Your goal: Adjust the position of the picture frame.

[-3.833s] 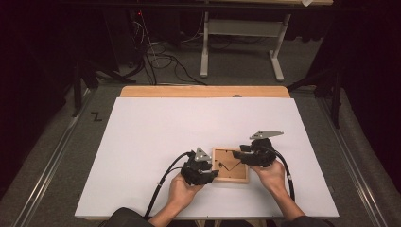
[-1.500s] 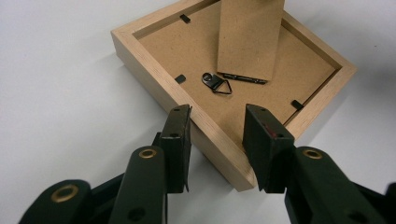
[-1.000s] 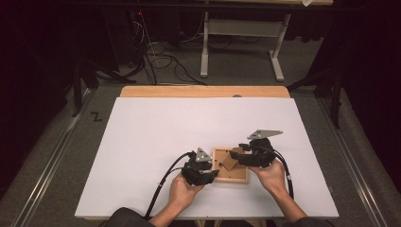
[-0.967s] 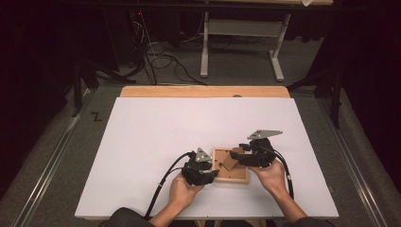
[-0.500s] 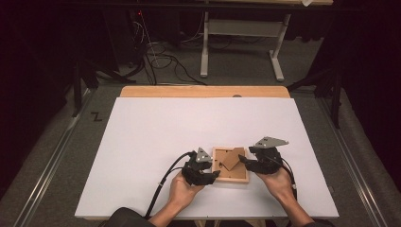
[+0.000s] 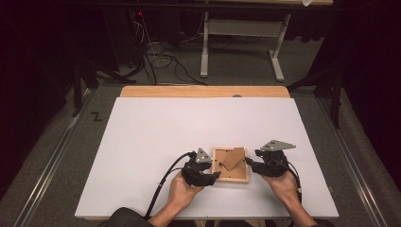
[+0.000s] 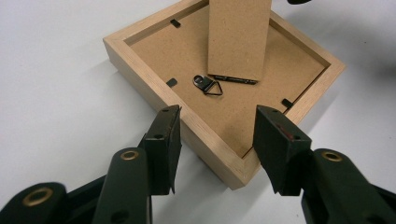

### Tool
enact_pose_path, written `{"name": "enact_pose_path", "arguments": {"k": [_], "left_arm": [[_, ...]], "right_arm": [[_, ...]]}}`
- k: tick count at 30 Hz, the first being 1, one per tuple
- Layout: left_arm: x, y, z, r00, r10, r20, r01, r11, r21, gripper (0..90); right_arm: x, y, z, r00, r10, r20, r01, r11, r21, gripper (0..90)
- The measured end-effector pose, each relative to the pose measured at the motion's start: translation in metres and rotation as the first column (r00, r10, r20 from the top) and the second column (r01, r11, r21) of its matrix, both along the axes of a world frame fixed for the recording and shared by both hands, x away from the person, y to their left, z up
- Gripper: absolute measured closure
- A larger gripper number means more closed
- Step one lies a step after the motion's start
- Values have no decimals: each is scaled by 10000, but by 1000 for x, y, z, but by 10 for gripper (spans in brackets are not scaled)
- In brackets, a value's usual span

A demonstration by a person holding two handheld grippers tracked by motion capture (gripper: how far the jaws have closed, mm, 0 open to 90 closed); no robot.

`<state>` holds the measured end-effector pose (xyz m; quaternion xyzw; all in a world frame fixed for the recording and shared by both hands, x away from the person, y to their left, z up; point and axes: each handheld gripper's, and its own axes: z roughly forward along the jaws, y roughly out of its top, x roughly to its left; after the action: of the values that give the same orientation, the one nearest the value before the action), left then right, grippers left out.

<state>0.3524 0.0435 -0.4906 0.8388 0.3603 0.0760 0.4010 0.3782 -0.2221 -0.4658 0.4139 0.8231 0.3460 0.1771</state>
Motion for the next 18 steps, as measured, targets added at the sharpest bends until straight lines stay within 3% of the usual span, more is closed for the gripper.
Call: {"name": "enact_pose_path", "arguments": {"k": [5,18], "left_arm": [[-3,-1,1,10000,-77,49,77,10000,24,495],[-11,-2,5,9992,-329,211,325,9993,176,466]], "right_arm": [[3,-3,-2,10000,-46,23,46,10000,25,526],[13,-7,-3,9996,-267,60,266,9996,108,507]]}}
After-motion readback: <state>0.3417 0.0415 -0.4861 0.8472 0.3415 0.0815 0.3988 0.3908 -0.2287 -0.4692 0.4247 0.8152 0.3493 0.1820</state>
